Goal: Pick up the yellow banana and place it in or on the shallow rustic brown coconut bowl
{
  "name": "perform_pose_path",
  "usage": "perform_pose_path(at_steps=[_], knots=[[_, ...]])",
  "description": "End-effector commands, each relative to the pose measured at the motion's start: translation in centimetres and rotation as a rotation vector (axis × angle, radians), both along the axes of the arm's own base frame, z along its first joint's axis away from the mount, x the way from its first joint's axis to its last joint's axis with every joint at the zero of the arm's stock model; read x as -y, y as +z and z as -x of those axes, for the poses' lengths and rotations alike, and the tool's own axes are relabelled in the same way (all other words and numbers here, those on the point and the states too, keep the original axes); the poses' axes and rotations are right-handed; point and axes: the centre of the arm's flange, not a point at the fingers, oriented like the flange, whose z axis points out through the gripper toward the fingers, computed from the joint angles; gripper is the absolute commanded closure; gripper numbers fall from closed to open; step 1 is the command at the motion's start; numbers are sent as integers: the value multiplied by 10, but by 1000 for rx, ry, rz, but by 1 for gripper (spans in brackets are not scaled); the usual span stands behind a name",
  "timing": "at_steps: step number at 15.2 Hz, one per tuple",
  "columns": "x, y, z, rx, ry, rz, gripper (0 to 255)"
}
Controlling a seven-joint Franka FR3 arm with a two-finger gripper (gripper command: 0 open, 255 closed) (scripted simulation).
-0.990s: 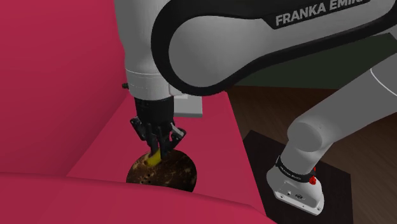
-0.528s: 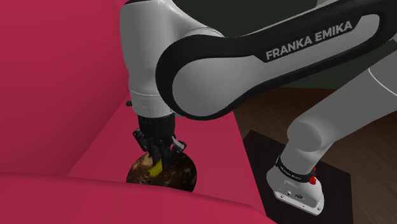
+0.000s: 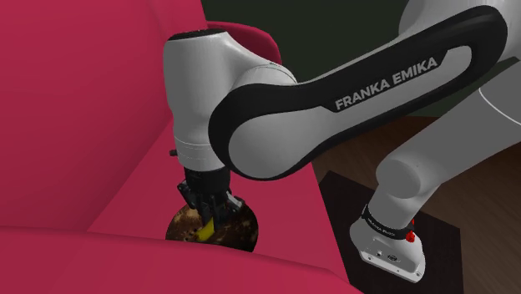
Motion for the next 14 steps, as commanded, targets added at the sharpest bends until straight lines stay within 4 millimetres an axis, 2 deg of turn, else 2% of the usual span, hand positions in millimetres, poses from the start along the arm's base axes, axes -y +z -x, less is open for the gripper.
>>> perform_pose_path(at_steps=[1, 5, 6, 11, 14], knots=[[0, -1, 0, 0, 0, 0, 255], [0, -1, 0, 0, 0, 0, 255], [0, -1, 0, 0, 0, 0, 0], [0, -1, 0, 0, 0, 0, 0], [2, 39, 0, 0, 0, 0, 0]])
